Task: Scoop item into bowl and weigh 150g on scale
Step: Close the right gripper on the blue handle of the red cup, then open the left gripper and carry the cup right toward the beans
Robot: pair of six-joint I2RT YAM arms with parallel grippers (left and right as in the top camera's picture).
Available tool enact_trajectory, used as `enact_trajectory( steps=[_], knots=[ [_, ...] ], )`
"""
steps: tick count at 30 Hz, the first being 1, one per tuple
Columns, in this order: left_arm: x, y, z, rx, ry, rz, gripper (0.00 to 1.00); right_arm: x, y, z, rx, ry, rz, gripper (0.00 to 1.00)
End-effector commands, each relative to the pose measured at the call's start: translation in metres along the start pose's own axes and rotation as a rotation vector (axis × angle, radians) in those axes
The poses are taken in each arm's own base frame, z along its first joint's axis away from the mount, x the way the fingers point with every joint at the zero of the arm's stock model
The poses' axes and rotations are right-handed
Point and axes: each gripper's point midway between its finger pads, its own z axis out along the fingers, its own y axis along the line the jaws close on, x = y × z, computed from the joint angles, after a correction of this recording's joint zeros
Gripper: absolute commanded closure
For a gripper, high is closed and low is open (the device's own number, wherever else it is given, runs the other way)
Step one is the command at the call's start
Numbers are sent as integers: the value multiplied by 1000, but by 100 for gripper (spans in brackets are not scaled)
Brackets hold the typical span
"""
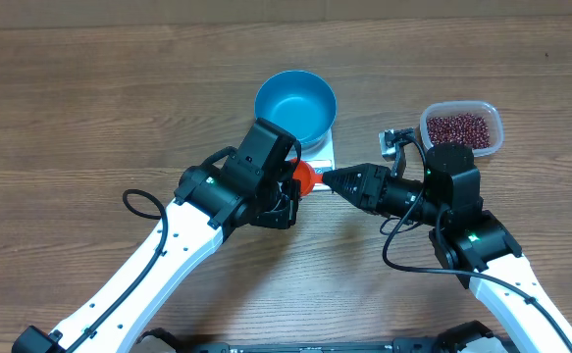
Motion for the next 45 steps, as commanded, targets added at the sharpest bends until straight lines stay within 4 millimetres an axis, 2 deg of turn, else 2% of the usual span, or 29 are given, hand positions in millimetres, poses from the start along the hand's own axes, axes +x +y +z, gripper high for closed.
enact_trajectory(
  steps=[1,5,13,15,23,25,26,28,39,45],
  knots=[
    [6,-2,0,0,15,-7,96,-5,12,-1,-19,-13,-30,81],
    [6,-1,0,-1,17,-6,96,-5,12,-1,-19,-13,-30,89],
    [8,0,0,-4,19,-1,96,-5,12,-1,-18,-13,-30,92],
    [9,0,0,-5,21,1,96,-5,12,-1,-18,-13,-29,96],
    [9,1,0,-5,21,3,96,-5,12,-1,-18,-13,-29,96],
    [9,1,0,-5,21,3,76,-5,12,-1,-18,-13,-29,96],
    [9,1,0,-6,20,3,48,-5,12,-1,-18,-13,-29,96],
    [9,1,0,-6,21,3,2,-5,12,-1,-17,-15,-29,96],
    [13,1,-4,-1,40,44,0,-6,11,-1,-13,-17,-54,96],
    [14,-5,-29,73,58,148,1,-15,6,-6,-2,-45,-94,96]
  ],
)
